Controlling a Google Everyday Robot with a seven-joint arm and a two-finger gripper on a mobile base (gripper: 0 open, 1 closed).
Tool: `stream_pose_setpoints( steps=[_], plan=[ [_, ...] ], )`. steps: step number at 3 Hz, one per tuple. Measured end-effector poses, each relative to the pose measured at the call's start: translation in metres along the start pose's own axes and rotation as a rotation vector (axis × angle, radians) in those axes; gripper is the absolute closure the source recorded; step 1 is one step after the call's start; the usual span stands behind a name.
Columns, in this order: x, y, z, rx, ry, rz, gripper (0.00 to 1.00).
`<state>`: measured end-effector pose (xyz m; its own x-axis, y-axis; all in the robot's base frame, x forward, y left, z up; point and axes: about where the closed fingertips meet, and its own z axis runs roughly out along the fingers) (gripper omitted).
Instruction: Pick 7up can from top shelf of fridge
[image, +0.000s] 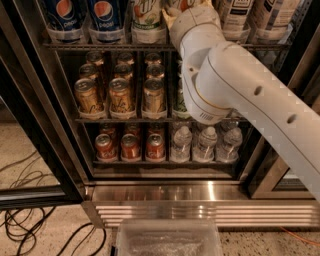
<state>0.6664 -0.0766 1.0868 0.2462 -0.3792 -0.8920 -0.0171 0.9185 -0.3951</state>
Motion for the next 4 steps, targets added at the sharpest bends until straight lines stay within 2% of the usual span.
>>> stream_pose_setpoints(
  steps=[1,2,3,4],
  plan=[
    [0.001,0.000,0.000,0.000,0.000,0.000,0.86],
    [0.002,0.001,-0.001,0.001,0.000,0.000,1.00],
    [-0.006,-0.008,0.003,0.035,-0.023,0.062,1.00],
    [-0.009,-0.013,0.003,0.046,-0.037,0.082,1.00]
  ],
)
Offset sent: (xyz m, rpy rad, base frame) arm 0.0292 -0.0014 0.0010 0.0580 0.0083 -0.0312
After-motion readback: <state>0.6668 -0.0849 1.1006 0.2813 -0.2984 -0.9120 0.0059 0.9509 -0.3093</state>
